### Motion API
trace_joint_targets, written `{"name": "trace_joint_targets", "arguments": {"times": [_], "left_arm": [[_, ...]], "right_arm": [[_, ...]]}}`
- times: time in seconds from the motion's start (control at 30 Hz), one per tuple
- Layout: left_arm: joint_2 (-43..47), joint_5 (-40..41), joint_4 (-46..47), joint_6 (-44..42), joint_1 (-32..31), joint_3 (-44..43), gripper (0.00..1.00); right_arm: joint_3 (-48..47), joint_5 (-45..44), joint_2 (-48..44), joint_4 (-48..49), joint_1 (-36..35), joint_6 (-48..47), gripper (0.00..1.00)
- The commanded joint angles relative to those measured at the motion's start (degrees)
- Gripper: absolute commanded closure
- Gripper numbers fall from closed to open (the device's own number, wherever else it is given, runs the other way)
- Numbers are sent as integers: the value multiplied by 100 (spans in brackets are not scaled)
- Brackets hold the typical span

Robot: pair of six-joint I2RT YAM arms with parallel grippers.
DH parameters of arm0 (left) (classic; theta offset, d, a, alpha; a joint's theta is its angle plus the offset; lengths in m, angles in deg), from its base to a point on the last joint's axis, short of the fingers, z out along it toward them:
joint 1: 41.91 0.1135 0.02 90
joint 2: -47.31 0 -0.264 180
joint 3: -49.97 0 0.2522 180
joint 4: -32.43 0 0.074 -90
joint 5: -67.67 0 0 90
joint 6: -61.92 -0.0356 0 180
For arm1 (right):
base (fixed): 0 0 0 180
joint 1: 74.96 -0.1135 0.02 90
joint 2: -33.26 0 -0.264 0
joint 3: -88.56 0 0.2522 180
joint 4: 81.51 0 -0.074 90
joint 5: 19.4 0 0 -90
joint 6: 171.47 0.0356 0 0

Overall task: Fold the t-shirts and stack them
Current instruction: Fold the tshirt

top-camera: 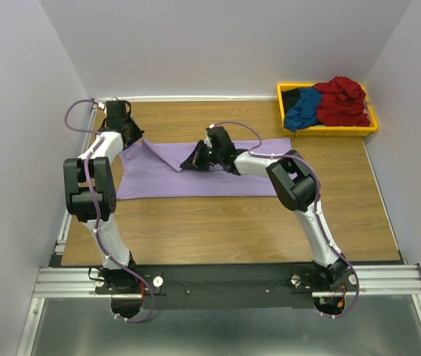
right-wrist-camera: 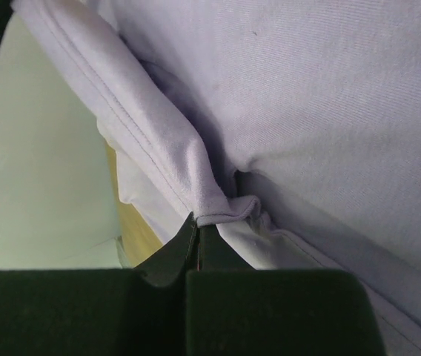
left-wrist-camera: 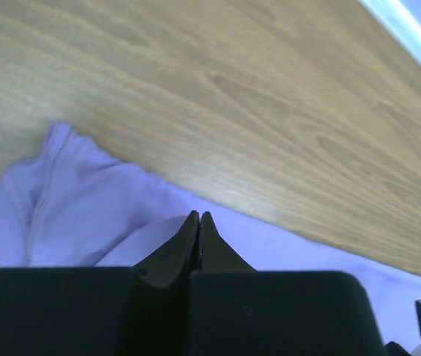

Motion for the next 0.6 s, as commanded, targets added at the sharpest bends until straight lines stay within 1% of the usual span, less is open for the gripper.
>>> {"name": "trace_joint_targets", "arguments": {"times": [0.0,0.03,0.07,0.17,0.47,0.57], "left_arm": [[270,235,-57,49,130,316,99],[349,235,-40,57,157,360,99],[376,400,-22,58,200,448,99],[534,437,-22,49,271,597,99],[912,305,39,-30,350,817,99],[1026,314,83,-4,350,1045,99]], "right_arm": [[18,262,-123,-256,27,-303,99],[1,280,-114,-274,27,-320,99],[-8,349,-71,-291,35,-347,99],[-78,490,-18,-326,35,-356,99],[-228,658,88,-370,35,-417,99],[-210,666,62,-397,35,-461,99]]}}
